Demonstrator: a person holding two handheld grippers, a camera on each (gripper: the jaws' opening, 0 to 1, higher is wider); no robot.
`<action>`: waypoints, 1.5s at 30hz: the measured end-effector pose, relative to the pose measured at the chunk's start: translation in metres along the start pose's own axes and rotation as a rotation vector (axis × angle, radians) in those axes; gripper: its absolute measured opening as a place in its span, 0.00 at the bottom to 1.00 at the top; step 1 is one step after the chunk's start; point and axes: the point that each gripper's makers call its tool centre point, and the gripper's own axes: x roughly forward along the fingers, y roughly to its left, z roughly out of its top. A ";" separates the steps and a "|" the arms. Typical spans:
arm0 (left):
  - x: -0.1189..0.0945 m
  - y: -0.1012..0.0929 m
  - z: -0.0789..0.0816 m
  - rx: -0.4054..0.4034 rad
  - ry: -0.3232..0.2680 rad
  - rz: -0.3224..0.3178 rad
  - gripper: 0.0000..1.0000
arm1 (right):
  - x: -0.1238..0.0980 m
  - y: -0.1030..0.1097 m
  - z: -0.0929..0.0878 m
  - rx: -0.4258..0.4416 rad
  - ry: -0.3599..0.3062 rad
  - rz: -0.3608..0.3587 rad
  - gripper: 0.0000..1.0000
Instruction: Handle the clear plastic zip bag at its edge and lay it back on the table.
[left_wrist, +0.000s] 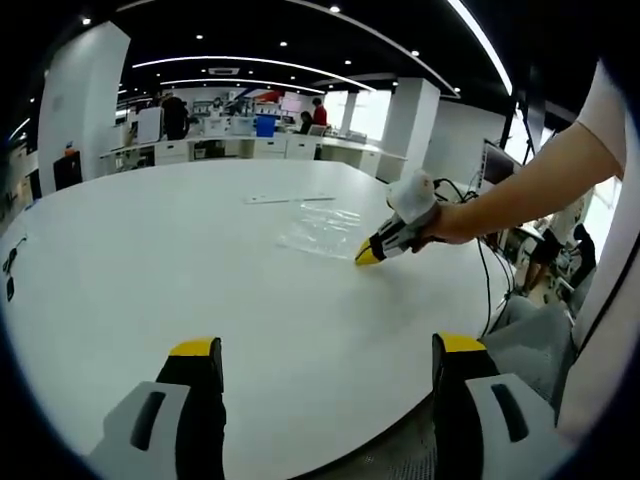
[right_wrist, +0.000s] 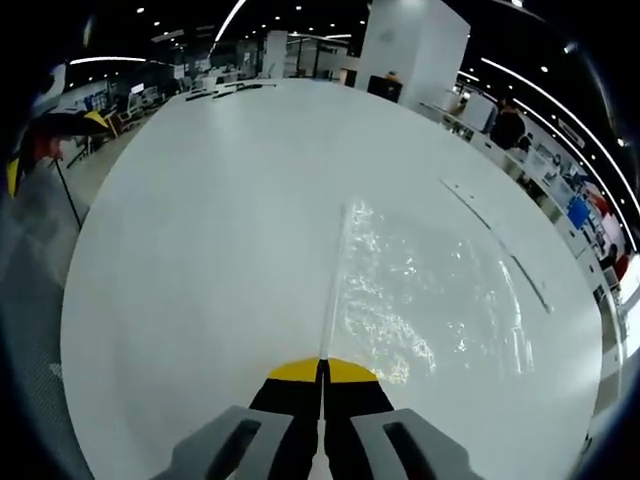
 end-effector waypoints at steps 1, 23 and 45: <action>0.000 -0.001 0.001 0.001 -0.001 0.000 0.84 | 0.000 -0.001 0.001 -0.009 -0.006 -0.008 0.00; 0.000 0.001 -0.001 -0.010 -0.003 0.004 0.84 | -0.007 -0.007 0.001 -0.363 0.031 -0.027 0.22; 0.005 -0.003 0.006 -0.001 0.000 -0.006 0.84 | -0.004 -0.007 0.004 -0.404 0.040 -0.032 0.02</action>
